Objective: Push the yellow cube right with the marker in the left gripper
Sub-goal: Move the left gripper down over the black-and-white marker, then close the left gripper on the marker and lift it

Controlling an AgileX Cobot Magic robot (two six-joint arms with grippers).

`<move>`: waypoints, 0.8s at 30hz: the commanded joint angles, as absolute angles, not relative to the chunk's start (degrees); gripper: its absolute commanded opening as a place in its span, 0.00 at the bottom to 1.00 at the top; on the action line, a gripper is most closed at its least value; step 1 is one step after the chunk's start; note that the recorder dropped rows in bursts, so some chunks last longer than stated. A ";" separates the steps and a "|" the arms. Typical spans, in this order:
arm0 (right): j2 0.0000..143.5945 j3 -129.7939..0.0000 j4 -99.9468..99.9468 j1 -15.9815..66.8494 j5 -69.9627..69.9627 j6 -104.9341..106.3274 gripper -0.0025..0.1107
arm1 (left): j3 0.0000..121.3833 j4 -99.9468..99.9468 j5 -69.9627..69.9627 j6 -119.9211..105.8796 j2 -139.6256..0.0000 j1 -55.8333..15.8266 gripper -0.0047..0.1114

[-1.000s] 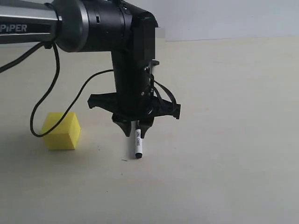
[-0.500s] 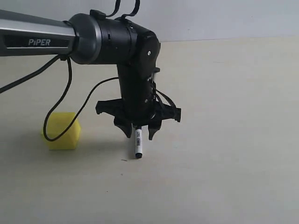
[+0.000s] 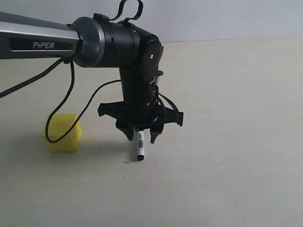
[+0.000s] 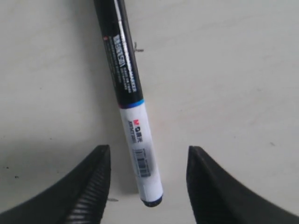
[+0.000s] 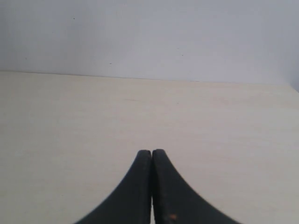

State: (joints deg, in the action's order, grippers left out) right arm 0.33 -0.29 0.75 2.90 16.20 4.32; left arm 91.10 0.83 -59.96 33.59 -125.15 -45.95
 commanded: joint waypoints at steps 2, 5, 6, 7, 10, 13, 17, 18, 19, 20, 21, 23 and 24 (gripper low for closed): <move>0.00 0.00 0.48 2.60 16.20 4.53 0.02 | 91.43 0.76 -59.64 33.25 -126.95 -45.79 0.47; 0.00 0.00 0.48 2.60 16.09 4.53 0.02 | 91.43 0.65 -59.50 33.25 -127.70 -45.79 0.47; 0.00 0.00 0.48 2.60 16.09 4.53 0.02 | 91.43 0.65 -59.37 33.25 -127.69 -45.79 0.47; 0.00 0.00 0.48 2.60 16.09 4.53 0.02 | 91.43 0.65 -59.23 33.25 -127.69 -45.79 0.47; 0.00 0.00 0.48 2.60 16.09 4.53 0.02 | 91.43 0.65 -58.79 33.07 -127.69 -45.79 0.45; 0.00 0.00 0.48 2.60 16.09 4.53 0.02 | 91.43 0.65 -58.67 33.07 -127.69 -45.79 0.26; 0.00 0.00 0.48 2.60 16.09 4.53 0.02 | 91.43 0.65 -58.67 33.07 -127.69 -45.79 0.04; 0.00 0.00 0.48 2.60 16.09 4.53 0.02 | 91.43 0.65 -59.04 32.25 -127.69 -45.79 0.04; 0.00 0.00 0.48 2.60 16.09 4.53 0.02 | 91.43 0.75 -59.28 31.33 -127.69 -45.79 0.04; 0.00 0.00 0.48 2.60 16.09 4.53 0.02 | 91.43 0.75 -59.73 30.73 -127.69 -45.79 0.04; 0.00 0.00 0.48 2.60 16.09 4.53 0.02 | 91.43 0.75 -60.67 29.55 -127.13 -45.79 0.04; 0.00 0.00 0.48 2.60 16.09 4.53 0.02 | 91.43 0.44 -63.70 25.50 -124.31 -45.54 0.04; 0.00 0.00 0.48 2.60 16.09 4.53 0.02 | 91.43 0.79 -64.71 21.88 -121.15 -45.31 0.04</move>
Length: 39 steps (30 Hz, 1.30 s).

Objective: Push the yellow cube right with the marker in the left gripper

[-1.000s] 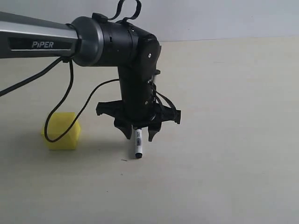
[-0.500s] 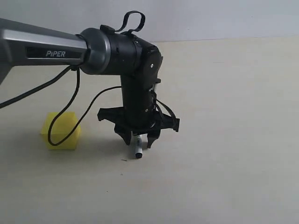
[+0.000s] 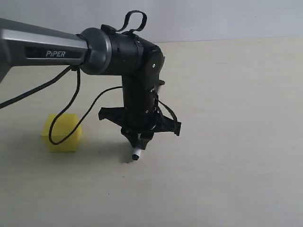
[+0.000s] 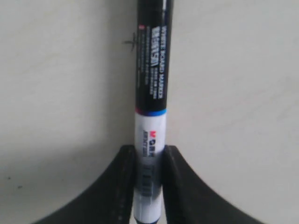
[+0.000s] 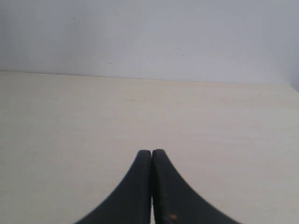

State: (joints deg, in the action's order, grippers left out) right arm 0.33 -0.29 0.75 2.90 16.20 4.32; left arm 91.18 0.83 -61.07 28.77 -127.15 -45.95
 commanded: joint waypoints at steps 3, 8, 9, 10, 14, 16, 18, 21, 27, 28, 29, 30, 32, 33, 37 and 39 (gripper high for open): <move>0.00 0.00 0.48 2.60 16.09 4.53 0.02 | 91.43 5.03 -65.23 13.31 -111.80 -45.31 0.04; 0.00 0.00 0.48 2.60 16.09 4.53 0.02 | 90.98 8.06 -69.96 4.43 -97.48 -45.27 0.04; 0.00 0.00 0.48 2.60 16.09 4.53 0.02 | 90.02 7.34 -69.96 3.25 -94.52 -45.04 0.04; 0.00 0.00 0.48 2.60 16.09 4.53 0.02 | 88.34 5.96 -69.96 2.75 -90.91 -44.47 0.04; 0.00 0.00 0.48 2.60 16.09 4.53 0.02 | 80.95 2.68 -69.96 0.00 -79.33 -34.75 0.04; 0.00 0.00 0.48 2.60 16.09 4.53 0.02 | 77.82 1.18 -69.96 -1.30 -76.08 -28.95 0.04; 0.00 0.00 0.48 2.60 16.09 4.53 0.02 | 74.34 -1.47 -69.96 -2.73 -73.72 -23.44 0.04; 0.00 0.00 0.48 2.60 16.09 4.53 0.02 | 67.87 -7.43 -69.96 -5.65 -71.64 -15.48 0.04; 0.00 0.00 0.48 2.60 16.09 4.53 0.02 | 54.68 -16.92 -68.01 -6.73 -72.89 -7.60 0.04; 0.00 0.00 0.48 2.60 16.09 4.53 0.02 | 53.27 -17.72 -65.36 -8.34 -73.63 -7.32 0.04; 0.00 0.00 0.48 2.60 16.09 4.53 0.02 | 52.23 -18.12 -62.89 -10.56 -74.27 -7.20 0.04; 0.00 0.00 0.48 2.60 16.09 4.53 0.02 | 51.04 -18.13 -60.00 -13.96 -75.05 -7.20 0.04; 0.00 0.00 0.48 2.60 16.09 4.53 0.02 | 48.90 -17.89 -56.38 -23.80 -76.58 -7.20 0.04; 0.00 0.00 0.48 2.60 16.09 4.53 0.02 | 47.84 -17.61 -55.50 -28.55 -77.49 -7.20 0.04; 0.00 0.00 0.48 2.60 16.09 4.53 0.02 | 44.98 -17.62 -53.35 -43.43 -81.04 -7.20 0.04; 0.00 0.00 0.48 2.60 16.09 4.53 0.02 | 44.20 -17.62 -51.36 -46.27 -82.54 -7.20 0.04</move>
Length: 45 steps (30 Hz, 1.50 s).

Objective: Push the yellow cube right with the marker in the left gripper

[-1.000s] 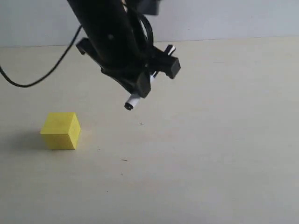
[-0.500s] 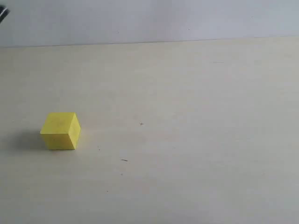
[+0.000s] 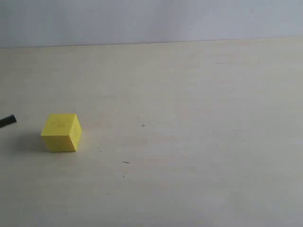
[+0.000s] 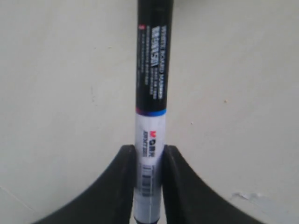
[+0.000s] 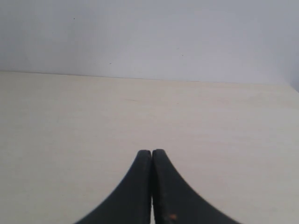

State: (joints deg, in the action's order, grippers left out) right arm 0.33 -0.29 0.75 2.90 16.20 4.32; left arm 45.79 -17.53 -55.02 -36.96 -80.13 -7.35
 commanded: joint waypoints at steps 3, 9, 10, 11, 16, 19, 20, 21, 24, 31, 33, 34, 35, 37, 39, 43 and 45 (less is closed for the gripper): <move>0.00 0.00 0.48 2.60 16.09 4.53 0.02 | 43.99 -17.62 -47.24 -46.27 -84.23 -7.20 0.04; 0.00 0.00 0.48 2.60 16.20 4.53 0.02 | 43.99 -15.85 -39.33 -46.27 -88.00 -6.81 0.04; 0.00 0.00 0.48 2.60 16.20 4.53 0.02 | 43.99 -15.72 -38.90 -46.27 -88.88 -6.81 0.04; 0.00 0.00 0.48 2.60 16.20 4.53 0.02 | 43.99 -15.87 -38.89 -46.27 -89.76 -6.81 0.04; 0.00 0.00 0.48 2.60 16.20 4.53 0.02 | 43.99 -23.54 -38.79 -46.27 -93.76 -6.81 0.04; 0.00 0.00 0.48 2.60 16.20 4.53 0.02 | 43.99 -23.71 -37.12 -46.71 -95.18 -6.81 0.04; 0.00 0.00 0.48 2.60 16.20 4.53 0.02 | 43.99 -23.71 -36.35 -47.48 -95.49 -6.81 0.04; 0.00 0.00 0.48 2.60 16.20 4.53 0.02 | 43.99 -23.71 -35.83 -49.33 -95.56 -6.81 0.04; 0.00 0.00 0.48 2.60 16.20 4.53 0.02 | 43.99 -23.87 -35.25 -57.58 -95.56 -6.21 0.04; 0.00 0.00 0.48 2.60 16.20 4.53 0.02 | 43.99 -23.99 -32.40 -70.26 -95.69 -1.31 0.04; 0.00 0.00 0.48 2.60 16.20 4.53 0.02 | 43.99 -24.09 -30.84 -70.26 -95.69 0.47 0.04; 0.00 0.00 0.48 2.60 16.20 4.53 0.02 | 43.99 -24.09 -30.23 -70.26 -95.69 1.27 0.04; 0.00 0.00 0.48 2.60 16.20 4.53 0.02 | 43.99 -23.65 -29.77 -70.71 -95.69 1.75 0.04; 0.00 0.00 0.48 2.60 16.20 4.53 0.02 | 43.99 -22.74 -28.87 -72.33 -95.69 1.91 0.04; 0.00 0.00 0.48 2.60 16.20 4.53 0.02 | 43.99 -21.10 -27.13 -73.48 -95.69 1.65 0.04; 0.00 0.00 0.48 2.60 16.20 4.53 0.02 | 43.99 -17.26 -25.06 -75.13 -95.69 -1.33 0.04; 0.00 0.00 0.48 2.60 16.20 4.53 0.02 | 43.99 -14.38 -25.06 -76.63 -95.69 -4.24 0.04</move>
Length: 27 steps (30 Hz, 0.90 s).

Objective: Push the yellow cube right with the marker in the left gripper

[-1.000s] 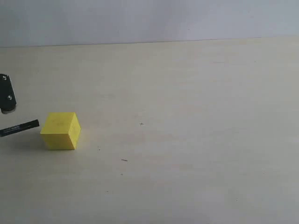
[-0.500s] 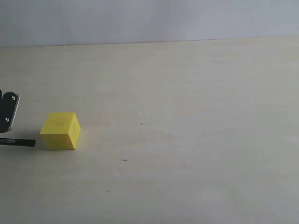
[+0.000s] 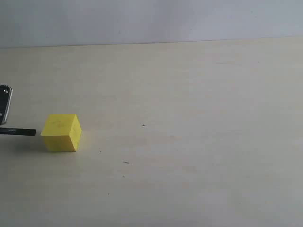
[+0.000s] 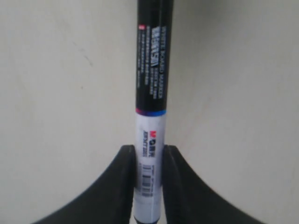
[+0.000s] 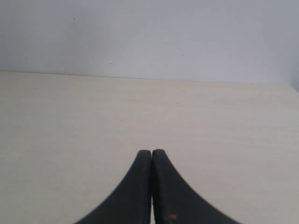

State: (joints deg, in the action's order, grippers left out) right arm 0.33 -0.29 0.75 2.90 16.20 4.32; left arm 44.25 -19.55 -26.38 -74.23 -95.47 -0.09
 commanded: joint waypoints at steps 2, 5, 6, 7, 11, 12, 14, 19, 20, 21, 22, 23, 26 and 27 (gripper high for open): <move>0.00 0.00 0.48 2.60 16.20 4.53 0.02 | 43.99 -12.46 -25.17 -77.33 -95.72 -7.76 0.04; 0.00 0.00 0.48 2.60 16.20 4.53 0.02 | 43.99 -12.86 -25.67 -76.04 -95.72 -9.95 0.04; 0.00 0.00 0.48 2.60 16.20 4.53 0.02 | 43.99 -12.86 -25.67 -74.40 -95.72 -9.54 0.04; 0.00 0.00 0.48 2.60 16.20 4.53 0.02 | 43.99 -12.86 -26.05 -73.10 -95.72 -8.79 0.04; 0.00 0.00 0.48 2.60 16.20 4.53 0.02 | 43.99 -13.74 -28.72 -72.97 -95.72 -5.82 0.04; 0.00 0.00 0.48 2.60 16.20 4.53 0.02 | 43.99 -14.01 -28.72 -72.97 -95.72 -5.58 0.04; 0.00 0.00 0.48 2.60 16.20 4.53 0.02 | 43.99 -14.12 -28.47 -72.97 -95.72 -5.58 0.04; 0.00 0.00 0.48 2.60 16.20 4.53 0.02 | 43.99 -14.12 -25.95 -72.97 -95.72 -10.39 0.04; 0.00 0.00 0.48 2.60 16.20 4.53 0.02 | 43.99 -13.97 -24.61 -72.97 -95.72 -12.24 0.04; 0.00 0.00 0.48 2.60 16.20 4.53 0.02 | 43.99 -13.09 -22.95 -72.97 -95.72 -16.18 0.04; 0.00 0.00 0.48 2.60 16.20 4.53 0.02 | 43.99 -13.09 -22.77 -72.97 -95.72 -17.70 0.04; 0.00 0.00 0.48 2.60 16.20 4.53 0.02 | 43.99 -13.09 -22.77 -72.97 -95.72 -18.80 0.04; 0.00 0.00 0.48 2.60 16.20 4.53 0.02 | 44.58 -15.47 -25.83 -68.47 -95.72 -17.71 0.04; 0.00 0.00 0.48 2.60 16.20 4.53 0.02 | 44.58 -17.36 -26.55 -66.63 -95.72 -16.77 0.04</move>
State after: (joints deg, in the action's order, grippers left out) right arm 0.33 -0.29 0.75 2.90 16.20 4.32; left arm 44.25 -15.00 -25.00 -69.84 -95.59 -17.84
